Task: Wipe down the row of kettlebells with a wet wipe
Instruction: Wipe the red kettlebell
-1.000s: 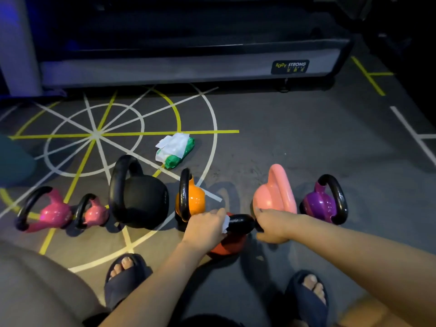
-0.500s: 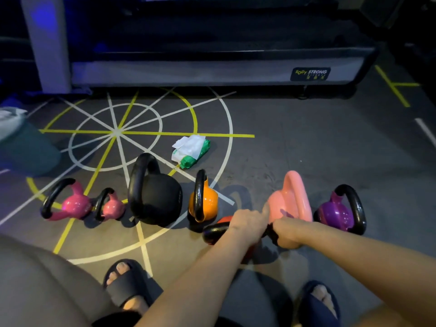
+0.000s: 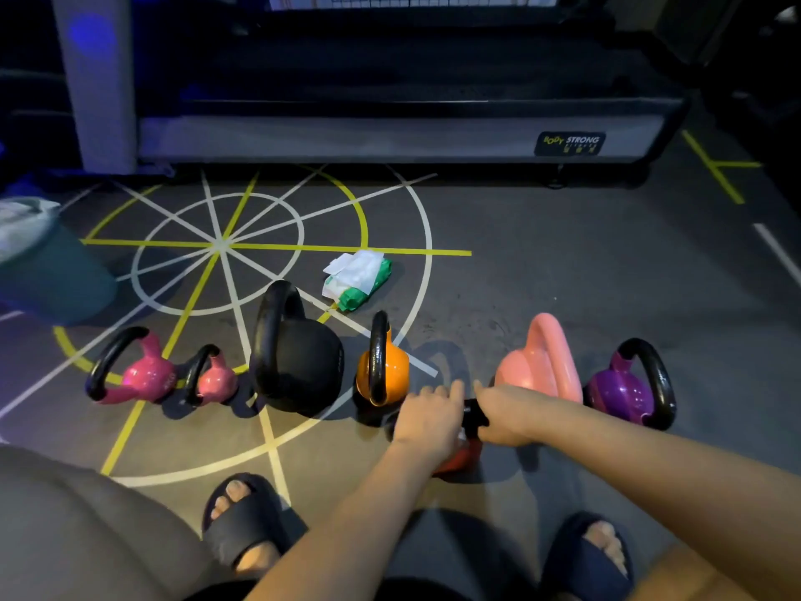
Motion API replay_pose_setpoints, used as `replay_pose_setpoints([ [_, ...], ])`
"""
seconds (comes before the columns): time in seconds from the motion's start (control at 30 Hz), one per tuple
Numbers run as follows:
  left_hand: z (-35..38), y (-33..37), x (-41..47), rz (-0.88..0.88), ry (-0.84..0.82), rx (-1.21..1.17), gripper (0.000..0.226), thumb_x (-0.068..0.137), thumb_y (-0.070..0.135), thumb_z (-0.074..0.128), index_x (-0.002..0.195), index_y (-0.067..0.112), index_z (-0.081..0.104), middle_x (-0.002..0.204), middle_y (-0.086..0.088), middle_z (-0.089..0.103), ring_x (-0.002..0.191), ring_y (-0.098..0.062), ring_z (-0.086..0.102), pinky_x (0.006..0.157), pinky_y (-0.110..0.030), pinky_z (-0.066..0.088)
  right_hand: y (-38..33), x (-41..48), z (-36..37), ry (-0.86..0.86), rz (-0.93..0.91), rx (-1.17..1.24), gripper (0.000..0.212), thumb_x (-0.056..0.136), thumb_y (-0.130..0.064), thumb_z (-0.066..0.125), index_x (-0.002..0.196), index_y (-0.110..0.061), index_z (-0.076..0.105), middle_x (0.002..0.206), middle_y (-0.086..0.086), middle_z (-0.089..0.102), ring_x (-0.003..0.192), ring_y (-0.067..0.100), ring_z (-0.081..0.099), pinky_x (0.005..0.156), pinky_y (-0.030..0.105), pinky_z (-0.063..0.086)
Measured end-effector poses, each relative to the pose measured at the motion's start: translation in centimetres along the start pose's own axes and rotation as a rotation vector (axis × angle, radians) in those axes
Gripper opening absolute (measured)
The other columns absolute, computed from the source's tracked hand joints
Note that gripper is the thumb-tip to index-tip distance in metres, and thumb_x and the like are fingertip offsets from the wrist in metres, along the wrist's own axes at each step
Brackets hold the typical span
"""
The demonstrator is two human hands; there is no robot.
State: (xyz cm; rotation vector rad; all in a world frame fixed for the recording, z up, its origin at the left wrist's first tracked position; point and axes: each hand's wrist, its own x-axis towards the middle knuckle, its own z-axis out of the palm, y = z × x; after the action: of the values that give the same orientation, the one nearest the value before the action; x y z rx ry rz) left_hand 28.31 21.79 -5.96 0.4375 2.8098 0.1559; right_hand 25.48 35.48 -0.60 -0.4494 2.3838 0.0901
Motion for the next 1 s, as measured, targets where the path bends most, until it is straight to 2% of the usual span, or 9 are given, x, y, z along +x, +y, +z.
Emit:
replay_pose_setpoints([
  [0.1, -0.7, 1.3, 1.3, 0.023, -0.07, -0.028, 0.087, 0.088, 0.041, 0.072, 0.152, 0.011, 0.022, 0.13, -0.016, 0.061, 0.119, -0.036, 0.06, 0.091, -0.046, 0.048, 0.7, -2.5, -1.3, -0.003, 0.024, -0.043, 0.059, 0.095, -0.027, 0.05, 0.146, -0.002, 0.032, 0.128, 0.019, 0.06, 0.114, 0.035, 0.061, 0.087, 0.037, 0.049],
  [0.2, -1.0, 0.7, 0.8, 0.056, -0.02, -0.07, 0.112, 0.081, 0.066, 0.069, 0.159, 0.01, 0.01, 0.13, -0.016, 0.062, 0.116, -0.035, 0.061, 0.091, -0.047, 0.049, 2.2, -4.6, -1.4, -0.075, 0.089, -0.066, 0.066, 0.1, -0.034, 0.049, 0.154, -0.005, 0.023, 0.142, 0.018, 0.052, 0.122, 0.031, 0.057, 0.097, 0.033, 0.045],
  [0.3, -0.4, -0.1, -0.3, 0.02, 0.046, -0.094, 0.115, 0.077, 0.084, 0.054, 0.158, 0.01, 0.018, 0.135, -0.012, 0.06, 0.122, -0.031, 0.058, 0.1, -0.049, 0.043, 2.7, -4.3, 0.0, -0.115, 0.112, 0.06, 0.09, 0.097, -0.04, 0.056, 0.158, -0.01, -0.004, 0.148, 0.014, 0.048, 0.128, 0.03, 0.053, 0.104, 0.034, 0.043],
  [0.37, 0.0, -0.5, -0.9, 0.022, 0.119, -0.094, 0.1, 0.08, 0.087, 0.043, 0.148, 0.014, 0.036, 0.133, -0.007, 0.062, 0.121, -0.028, 0.058, 0.098, -0.046, 0.042, 2.4, -2.7, 1.0, -0.061, 0.067, 0.121, 0.094, 0.096, -0.04, 0.058, 0.158, -0.014, -0.007, 0.154, 0.011, 0.04, 0.131, 0.032, 0.05, 0.107, 0.038, 0.042],
  [0.5, 1.6, -4.3, -2.6, 0.01, 0.183, -0.119, 0.061, 0.088, 0.08, 0.04, 0.113, 0.026, 0.051, 0.111, 0.008, 0.061, 0.105, -0.017, 0.059, 0.088, -0.035, 0.041, 1.8, -0.5, 1.8, 0.035, -0.035, 0.143, 0.083, 0.097, -0.03, 0.053, 0.16, -0.023, 0.0, 0.162, 0.003, 0.028, 0.135, 0.029, 0.046, 0.106, 0.042, 0.043],
  [0.67, 1.4, -4.8, -2.4, 0.0, 0.131, -0.14, 0.045, 0.092, 0.061, 0.058, 0.114, 0.023, 0.047, 0.113, 0.005, 0.058, 0.108, -0.019, 0.057, 0.09, -0.033, 0.04, 1.9, 0.5, 1.8, 0.024, -0.047, 0.145, 0.075, 0.096, -0.032, 0.053, 0.158, -0.016, 0.014, 0.157, 0.007, 0.035, 0.137, 0.028, 0.045, 0.108, 0.04, 0.042],
  [0.77, 0.8, -2.5, -1.5, -0.004, 0.114, -0.07, 0.064, 0.085, 0.059, 0.068, 0.13, 0.021, 0.045, 0.121, -0.001, 0.059, 0.113, -0.024, 0.057, 0.095, -0.039, 0.044, 1.7, 1.2, 1.9, 0.038, -0.04, 0.131, 0.053, 0.094, -0.032, 0.056, 0.14, -0.013, 0.039, 0.14, 0.011, 0.053, 0.123, 0.031, 0.055, 0.097, 0.041, 0.048],
  [0.87, 0.8, -1.0, -0.8, -0.023, 0.061, -0.023, 0.08, 0.082, 0.056, 0.074, 0.141, 0.021, 0.034, 0.129, -0.005, 0.055, 0.122, -0.028, 0.054, 0.099, -0.043, 0.044, 1.4, 1.4, 1.6, 0.031, -0.034, 0.103, 0.039, 0.093, -0.03, 0.054, 0.127, -0.012, 0.047, 0.129, 0.012, 0.059, 0.116, 0.031, 0.059, 0.091, 0.038, 0.049],
  [1.0, -0.1, -2.8, -1.8, 0.113, -0.007, -0.13, 0.11, 0.066, 0.092, 0.058, 0.149, 0.025, 0.033, 0.132, 0.002, 0.05, 0.123, -0.021, 0.047, 0.103, -0.042, 0.043, 1.3, 1.4, 1.5, 0.027, -0.032, 0.096, 0.035, 0.094, -0.031, 0.054, 0.124, -0.013, 0.048, 0.126, 0.011, 0.06, 0.113, 0.031, 0.061, 0.088, 0.038, 0.049],
])
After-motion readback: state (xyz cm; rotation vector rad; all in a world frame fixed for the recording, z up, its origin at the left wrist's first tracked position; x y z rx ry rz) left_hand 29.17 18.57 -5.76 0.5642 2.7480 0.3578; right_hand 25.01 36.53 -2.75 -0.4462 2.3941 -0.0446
